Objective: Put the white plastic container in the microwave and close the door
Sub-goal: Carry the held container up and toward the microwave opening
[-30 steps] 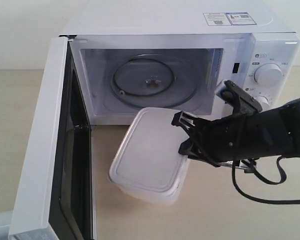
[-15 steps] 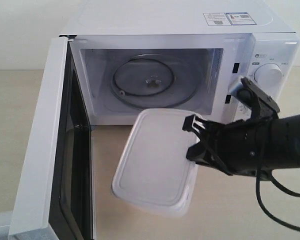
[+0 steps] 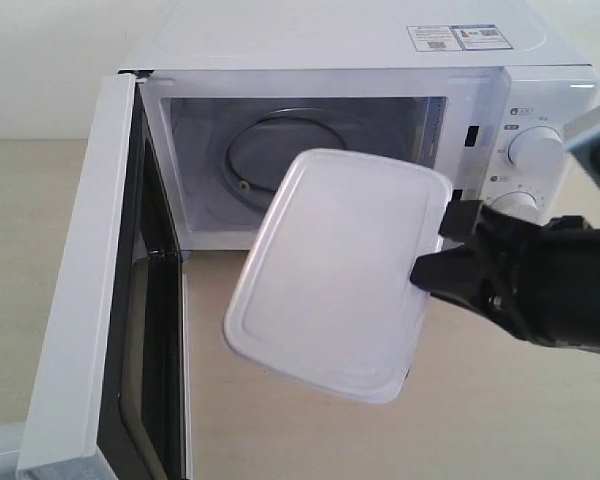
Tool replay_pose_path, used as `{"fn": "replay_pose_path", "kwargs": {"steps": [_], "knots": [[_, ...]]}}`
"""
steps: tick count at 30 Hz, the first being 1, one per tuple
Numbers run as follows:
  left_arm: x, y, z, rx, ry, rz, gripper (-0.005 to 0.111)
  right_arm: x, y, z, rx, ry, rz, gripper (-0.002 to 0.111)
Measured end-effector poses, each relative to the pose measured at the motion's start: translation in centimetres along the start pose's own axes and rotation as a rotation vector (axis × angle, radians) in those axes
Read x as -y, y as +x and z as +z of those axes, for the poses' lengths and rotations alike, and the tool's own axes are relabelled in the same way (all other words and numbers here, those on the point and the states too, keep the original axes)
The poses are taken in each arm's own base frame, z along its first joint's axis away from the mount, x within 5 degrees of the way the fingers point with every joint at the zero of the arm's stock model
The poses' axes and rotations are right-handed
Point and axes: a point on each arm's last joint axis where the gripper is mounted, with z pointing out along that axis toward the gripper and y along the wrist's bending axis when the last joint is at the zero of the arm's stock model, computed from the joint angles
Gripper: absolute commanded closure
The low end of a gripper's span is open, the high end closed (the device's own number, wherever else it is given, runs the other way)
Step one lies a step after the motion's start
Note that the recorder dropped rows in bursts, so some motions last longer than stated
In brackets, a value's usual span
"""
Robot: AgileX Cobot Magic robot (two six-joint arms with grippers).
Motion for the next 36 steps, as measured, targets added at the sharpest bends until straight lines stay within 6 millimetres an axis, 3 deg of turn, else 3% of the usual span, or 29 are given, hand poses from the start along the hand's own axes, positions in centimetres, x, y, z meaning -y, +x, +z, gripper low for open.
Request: {"fn": "replay_pose_path", "kwargs": {"steps": [9,16,22,30,36], "knots": [[0.0,0.0,0.0,0.0,0.0,0.0,0.102,-1.5,-0.5,-2.9,0.11,-0.092,-0.027,0.108],[0.0,0.0,0.0,0.0,0.0,0.0,0.102,-1.2,-1.0,-3.1,0.164,-0.064,0.017,0.108],[0.0,0.0,0.0,0.0,0.0,0.0,0.102,-0.6,-1.7,-4.9,0.328,-0.03,0.086,0.108],[0.0,0.0,0.0,0.0,0.0,0.0,0.102,1.2,0.2,-4.9,0.353,0.018,0.177,0.108],[0.0,0.0,0.0,0.0,0.0,0.0,0.102,0.2,1.5,-4.8,0.361,-0.014,0.207,0.108]]}}
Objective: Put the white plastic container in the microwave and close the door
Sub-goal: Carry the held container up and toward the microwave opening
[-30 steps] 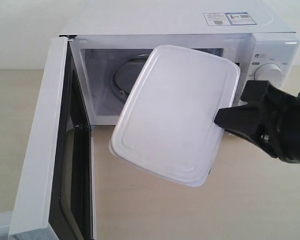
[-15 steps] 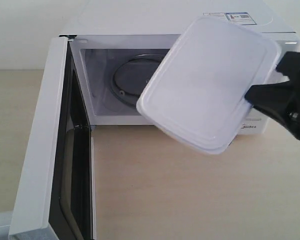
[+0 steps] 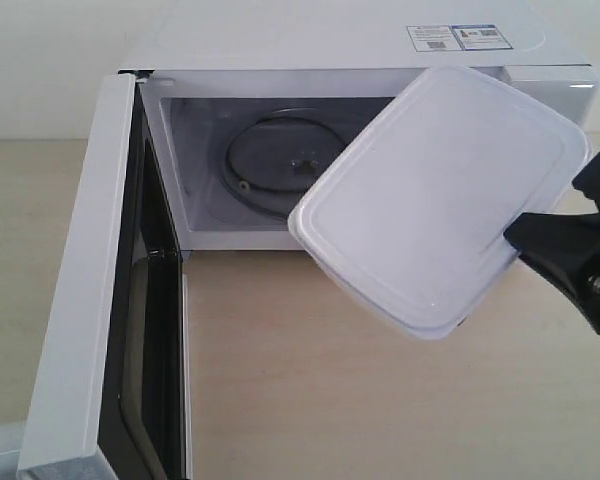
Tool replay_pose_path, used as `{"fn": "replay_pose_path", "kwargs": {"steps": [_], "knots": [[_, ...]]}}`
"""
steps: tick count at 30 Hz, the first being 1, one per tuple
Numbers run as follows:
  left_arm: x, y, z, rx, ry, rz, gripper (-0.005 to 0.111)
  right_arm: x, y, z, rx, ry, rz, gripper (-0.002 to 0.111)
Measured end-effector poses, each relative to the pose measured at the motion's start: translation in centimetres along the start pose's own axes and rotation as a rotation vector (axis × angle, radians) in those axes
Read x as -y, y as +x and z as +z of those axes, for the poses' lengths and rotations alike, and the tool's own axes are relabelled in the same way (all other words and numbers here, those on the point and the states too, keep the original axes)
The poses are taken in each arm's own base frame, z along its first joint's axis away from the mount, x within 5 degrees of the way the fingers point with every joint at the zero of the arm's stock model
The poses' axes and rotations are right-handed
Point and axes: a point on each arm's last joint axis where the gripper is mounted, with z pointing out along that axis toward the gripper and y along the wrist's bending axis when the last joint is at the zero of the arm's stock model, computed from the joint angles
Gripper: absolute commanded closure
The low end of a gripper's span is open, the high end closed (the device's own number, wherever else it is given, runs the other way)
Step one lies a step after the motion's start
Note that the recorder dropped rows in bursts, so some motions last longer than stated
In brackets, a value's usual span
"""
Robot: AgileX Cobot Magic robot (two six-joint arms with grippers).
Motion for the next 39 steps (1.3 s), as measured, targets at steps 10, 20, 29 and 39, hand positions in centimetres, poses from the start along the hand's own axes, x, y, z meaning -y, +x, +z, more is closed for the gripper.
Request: {"fn": "replay_pose_path", "kwargs": {"steps": [10,20,29,39], "knots": [[0.0,0.0,0.0,0.0,0.0,0.0,0.102,-0.2,5.0,1.4,0.085,0.084,0.067,0.108],[0.0,0.0,0.0,0.0,0.0,0.0,0.102,-0.1,5.6,2.0,0.113,0.074,0.199,0.108],[0.0,0.0,0.0,0.0,0.0,0.0,0.102,0.7,6.9,3.2,0.137,0.109,0.252,0.108],[0.0,0.0,0.0,0.0,0.0,0.0,0.102,1.9,8.9,6.1,0.155,0.082,0.306,0.108]]}}
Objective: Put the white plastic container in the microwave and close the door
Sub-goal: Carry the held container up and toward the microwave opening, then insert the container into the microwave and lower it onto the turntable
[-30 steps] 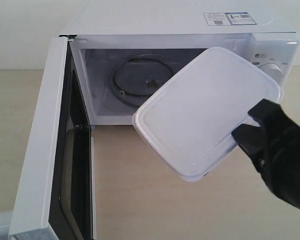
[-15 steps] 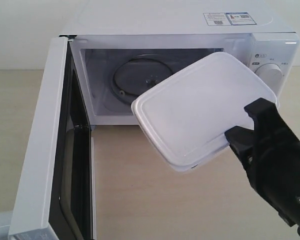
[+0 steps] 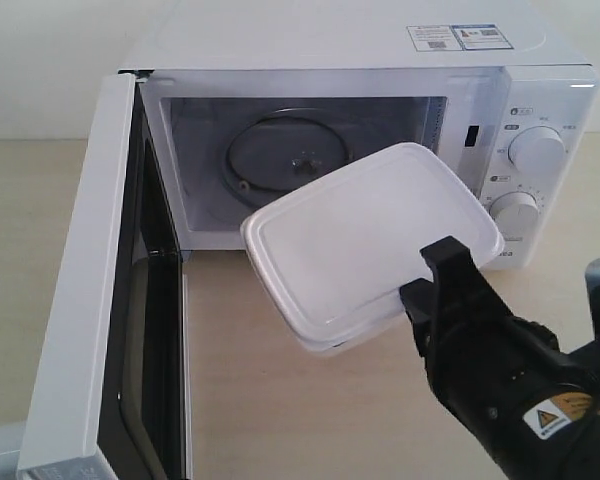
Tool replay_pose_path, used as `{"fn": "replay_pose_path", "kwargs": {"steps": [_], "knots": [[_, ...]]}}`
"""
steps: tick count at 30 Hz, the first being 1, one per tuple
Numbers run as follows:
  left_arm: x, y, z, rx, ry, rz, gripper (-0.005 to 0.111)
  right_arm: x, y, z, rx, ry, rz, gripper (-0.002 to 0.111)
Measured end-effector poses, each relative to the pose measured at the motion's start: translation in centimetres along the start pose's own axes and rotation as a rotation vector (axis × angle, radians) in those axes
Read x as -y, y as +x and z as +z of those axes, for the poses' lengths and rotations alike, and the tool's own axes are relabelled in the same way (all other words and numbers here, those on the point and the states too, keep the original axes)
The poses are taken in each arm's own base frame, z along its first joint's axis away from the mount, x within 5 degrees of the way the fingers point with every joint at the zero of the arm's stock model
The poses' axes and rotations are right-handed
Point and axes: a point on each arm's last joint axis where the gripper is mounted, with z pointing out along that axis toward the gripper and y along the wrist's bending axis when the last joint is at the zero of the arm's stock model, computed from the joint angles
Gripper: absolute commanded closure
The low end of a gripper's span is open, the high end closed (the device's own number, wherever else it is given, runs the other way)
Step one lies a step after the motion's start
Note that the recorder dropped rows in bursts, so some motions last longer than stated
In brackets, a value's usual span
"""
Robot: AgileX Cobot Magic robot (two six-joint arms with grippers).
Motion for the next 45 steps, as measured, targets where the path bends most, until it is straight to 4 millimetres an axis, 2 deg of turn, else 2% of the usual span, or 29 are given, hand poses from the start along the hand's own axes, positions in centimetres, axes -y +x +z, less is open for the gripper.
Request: {"fn": "replay_pose_path", "kwargs": {"steps": [7,14,21,37,45], "knots": [[0.0,0.0,0.0,0.0,0.0,0.0,0.102,-0.3,-0.3,2.2,0.006,-0.003,0.066,0.108],[0.0,0.0,0.0,0.0,0.0,0.0,0.102,-2.5,-0.5,4.4,-0.033,-0.002,0.106,0.108],[0.0,0.0,0.0,0.0,0.0,0.0,0.102,-3.5,-1.3,6.4,-0.033,0.033,0.124,0.108],[0.0,0.0,0.0,0.0,0.0,0.0,0.102,-4.0,1.9,11.2,-0.06,0.043,0.095,0.108],[0.0,0.0,0.0,0.0,0.0,0.0,0.102,-4.2,1.8,13.2,-0.014,0.036,0.115,0.108]]}}
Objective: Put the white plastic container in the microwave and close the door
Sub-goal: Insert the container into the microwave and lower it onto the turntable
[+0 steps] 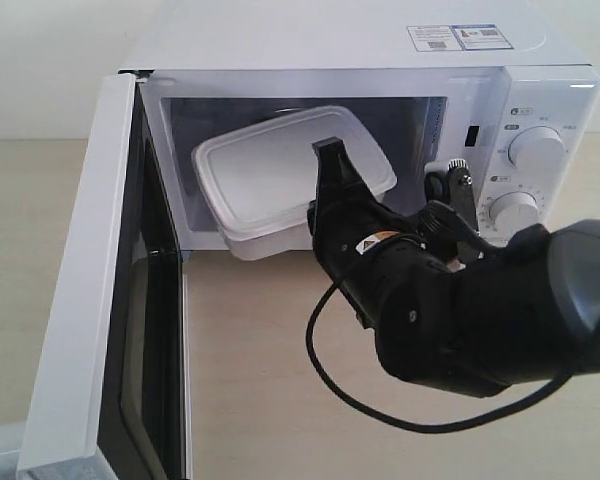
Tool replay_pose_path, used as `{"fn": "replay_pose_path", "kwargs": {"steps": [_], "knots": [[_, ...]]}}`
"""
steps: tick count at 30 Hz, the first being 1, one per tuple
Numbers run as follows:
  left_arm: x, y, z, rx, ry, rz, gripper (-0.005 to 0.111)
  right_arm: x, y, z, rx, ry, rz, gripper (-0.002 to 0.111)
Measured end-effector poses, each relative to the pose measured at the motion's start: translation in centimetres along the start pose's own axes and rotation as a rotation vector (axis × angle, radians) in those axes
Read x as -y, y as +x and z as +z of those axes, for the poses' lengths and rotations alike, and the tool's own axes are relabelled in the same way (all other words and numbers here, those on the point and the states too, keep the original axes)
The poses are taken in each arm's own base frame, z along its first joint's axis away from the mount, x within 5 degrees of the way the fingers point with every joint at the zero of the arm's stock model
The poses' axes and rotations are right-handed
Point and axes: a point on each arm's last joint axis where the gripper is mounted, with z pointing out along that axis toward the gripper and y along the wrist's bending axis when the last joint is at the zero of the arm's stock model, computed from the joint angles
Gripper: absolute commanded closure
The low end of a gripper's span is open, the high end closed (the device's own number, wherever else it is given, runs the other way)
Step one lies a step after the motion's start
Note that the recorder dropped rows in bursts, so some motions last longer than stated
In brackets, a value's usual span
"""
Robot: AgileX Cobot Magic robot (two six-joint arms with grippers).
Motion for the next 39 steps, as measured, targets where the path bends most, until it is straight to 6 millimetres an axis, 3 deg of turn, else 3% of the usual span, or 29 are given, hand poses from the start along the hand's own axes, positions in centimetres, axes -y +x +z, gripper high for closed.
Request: {"fn": "replay_pose_path", "kwargs": {"steps": [9,21,39], "knots": [[0.0,0.0,0.0,0.0,0.0,0.0,0.102,-0.8,-1.2,1.4,0.044,-0.014,0.011,0.108],[0.0,0.0,0.0,0.0,0.0,0.0,0.102,-0.3,-0.2,3.9,0.053,-0.002,0.012,0.108],[0.0,0.0,0.0,0.0,0.0,0.0,0.102,-0.2,-1.0,6.3,0.091,-0.004,0.028,0.108]]}}
